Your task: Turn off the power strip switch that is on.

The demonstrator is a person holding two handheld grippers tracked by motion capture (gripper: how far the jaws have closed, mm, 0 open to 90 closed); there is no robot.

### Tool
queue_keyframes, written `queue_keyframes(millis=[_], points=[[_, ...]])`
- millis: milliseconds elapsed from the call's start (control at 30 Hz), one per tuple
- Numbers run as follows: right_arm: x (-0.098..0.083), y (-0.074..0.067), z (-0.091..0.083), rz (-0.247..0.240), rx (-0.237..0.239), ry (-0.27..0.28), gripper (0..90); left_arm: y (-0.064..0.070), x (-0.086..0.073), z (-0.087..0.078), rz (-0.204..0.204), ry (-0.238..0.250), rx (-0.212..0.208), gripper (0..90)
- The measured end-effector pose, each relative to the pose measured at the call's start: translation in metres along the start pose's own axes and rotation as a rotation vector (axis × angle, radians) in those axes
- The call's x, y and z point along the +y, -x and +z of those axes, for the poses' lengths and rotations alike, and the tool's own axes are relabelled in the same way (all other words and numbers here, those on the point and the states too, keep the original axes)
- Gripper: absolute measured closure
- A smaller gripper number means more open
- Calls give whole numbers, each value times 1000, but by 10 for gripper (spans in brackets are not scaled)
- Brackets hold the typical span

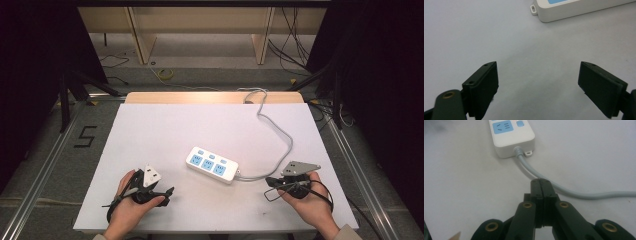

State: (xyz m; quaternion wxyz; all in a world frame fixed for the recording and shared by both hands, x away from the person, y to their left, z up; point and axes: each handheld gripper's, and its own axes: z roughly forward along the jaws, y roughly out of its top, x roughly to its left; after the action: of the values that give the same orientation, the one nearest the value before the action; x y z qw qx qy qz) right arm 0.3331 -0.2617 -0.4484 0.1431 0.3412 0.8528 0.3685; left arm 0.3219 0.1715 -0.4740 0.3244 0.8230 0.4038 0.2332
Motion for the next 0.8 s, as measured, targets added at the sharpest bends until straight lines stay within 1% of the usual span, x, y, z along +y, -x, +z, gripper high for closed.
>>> queue_keyframes(millis=[800], points=[[9,-1,4,-13,14,-13,900,0,0,0,5,-6,-2,166]])
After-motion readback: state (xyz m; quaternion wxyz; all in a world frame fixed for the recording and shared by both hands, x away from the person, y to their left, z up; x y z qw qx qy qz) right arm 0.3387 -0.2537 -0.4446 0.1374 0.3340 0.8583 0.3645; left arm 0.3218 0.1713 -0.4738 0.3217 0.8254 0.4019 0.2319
